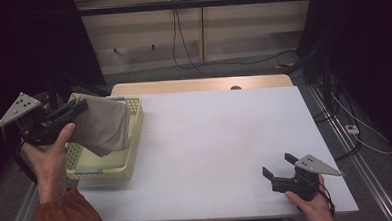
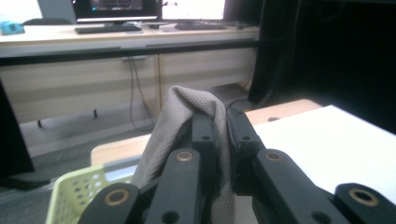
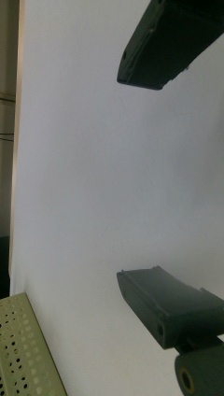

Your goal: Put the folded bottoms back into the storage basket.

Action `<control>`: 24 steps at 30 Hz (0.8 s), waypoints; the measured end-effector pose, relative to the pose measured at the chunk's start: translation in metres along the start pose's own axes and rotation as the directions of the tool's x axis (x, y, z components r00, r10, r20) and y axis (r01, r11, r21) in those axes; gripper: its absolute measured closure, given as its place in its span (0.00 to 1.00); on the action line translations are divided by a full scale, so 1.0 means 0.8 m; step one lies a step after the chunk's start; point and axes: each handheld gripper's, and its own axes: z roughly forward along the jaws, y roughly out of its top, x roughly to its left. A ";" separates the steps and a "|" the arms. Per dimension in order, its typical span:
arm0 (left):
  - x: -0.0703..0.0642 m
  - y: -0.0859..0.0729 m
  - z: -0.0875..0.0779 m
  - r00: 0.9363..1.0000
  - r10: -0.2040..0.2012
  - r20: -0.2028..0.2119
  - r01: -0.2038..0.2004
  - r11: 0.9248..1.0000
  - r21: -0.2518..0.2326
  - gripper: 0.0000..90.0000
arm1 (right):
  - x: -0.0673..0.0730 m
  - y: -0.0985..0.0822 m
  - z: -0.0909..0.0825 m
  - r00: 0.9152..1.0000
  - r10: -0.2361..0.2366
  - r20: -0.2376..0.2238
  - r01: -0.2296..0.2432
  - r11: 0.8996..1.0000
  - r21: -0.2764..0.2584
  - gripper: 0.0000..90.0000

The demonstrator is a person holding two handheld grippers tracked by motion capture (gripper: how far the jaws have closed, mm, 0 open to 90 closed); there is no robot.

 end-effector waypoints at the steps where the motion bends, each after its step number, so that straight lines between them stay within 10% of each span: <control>1: 0.003 -0.002 0.001 1.000 -0.002 -0.002 0.002 1.000 0.007 0.93 | 0.000 0.000 0.000 1.000 0.002 0.000 -0.002 1.000 0.000 0.06; 24: 0.049 -0.054 0.042 0.994 -0.106 -0.002 0.104 0.975 0.199 0.93 | 0.000 0.000 0.001 1.000 -0.004 0.003 0.004 1.000 0.001 0.06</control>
